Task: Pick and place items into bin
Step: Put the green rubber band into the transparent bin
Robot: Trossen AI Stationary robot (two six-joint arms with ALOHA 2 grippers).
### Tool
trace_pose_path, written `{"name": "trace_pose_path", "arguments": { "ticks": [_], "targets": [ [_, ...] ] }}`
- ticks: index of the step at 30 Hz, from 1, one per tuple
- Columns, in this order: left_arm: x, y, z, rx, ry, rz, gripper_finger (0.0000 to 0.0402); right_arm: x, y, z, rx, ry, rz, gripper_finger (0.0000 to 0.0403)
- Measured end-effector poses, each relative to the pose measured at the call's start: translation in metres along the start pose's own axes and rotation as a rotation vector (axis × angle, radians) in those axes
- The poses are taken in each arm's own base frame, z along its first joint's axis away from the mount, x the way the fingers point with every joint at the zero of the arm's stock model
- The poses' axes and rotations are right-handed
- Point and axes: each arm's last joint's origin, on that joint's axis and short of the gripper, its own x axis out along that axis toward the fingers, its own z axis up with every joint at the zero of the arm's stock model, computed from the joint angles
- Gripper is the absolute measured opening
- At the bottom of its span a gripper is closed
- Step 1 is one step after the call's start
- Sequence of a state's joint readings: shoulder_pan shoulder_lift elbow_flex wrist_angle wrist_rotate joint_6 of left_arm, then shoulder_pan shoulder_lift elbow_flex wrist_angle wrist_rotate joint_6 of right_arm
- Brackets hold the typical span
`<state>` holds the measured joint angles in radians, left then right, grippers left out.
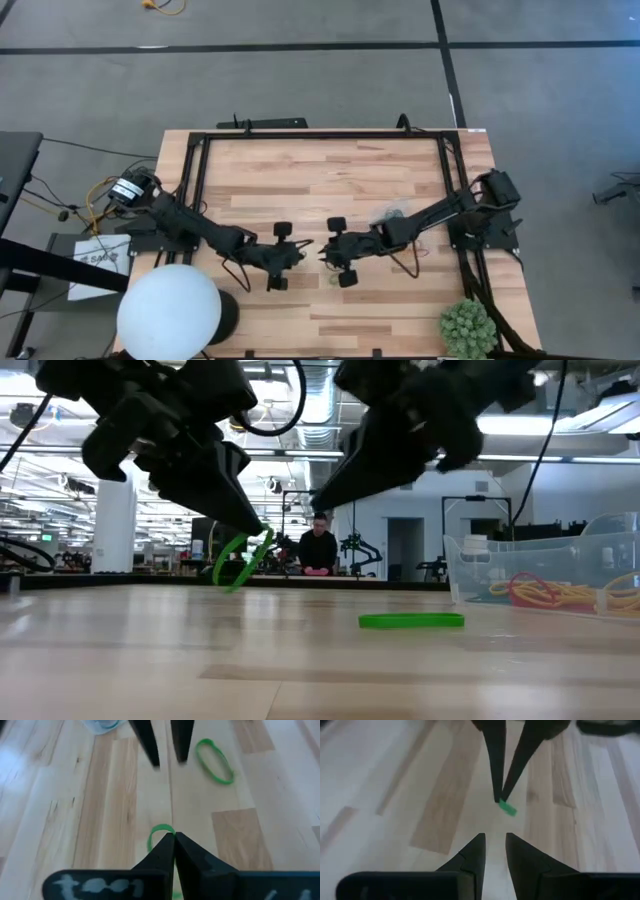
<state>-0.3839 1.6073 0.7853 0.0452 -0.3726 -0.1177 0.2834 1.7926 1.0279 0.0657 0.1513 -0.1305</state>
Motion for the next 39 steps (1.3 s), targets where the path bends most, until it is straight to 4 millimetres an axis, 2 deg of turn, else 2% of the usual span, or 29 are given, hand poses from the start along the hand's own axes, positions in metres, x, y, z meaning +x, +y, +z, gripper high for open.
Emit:
{"name": "trace_pose_path", "arguments": {
  "ticks": [7, 12, 22, 39],
  "targets": [
    [0.001, 0.004, 0.003, -0.019, -0.022, 0.001, 0.0, 0.039, -0.003, 0.002, -0.004, 0.048, -0.013, 0.0071],
    [0.001, 0.003, 0.003, -0.016, -0.02, -0.005, 0.0, 0.056, -0.004, 0.003, -0.12, 0.079, -0.097, 0.0071],
    [0.001, 0.002, 0.002, -0.021, -0.004, -0.055, 0.0, 0.05, -0.006, 0.008, -0.152, 0.128, -0.205, 0.0071],
    [0.001, 0.004, 0.003, -0.006, -0.013, -0.038, 0.0, 0.05, 0.001, 0.009, -0.228, 0.114, -0.162, 0.0071]
  ]
}}
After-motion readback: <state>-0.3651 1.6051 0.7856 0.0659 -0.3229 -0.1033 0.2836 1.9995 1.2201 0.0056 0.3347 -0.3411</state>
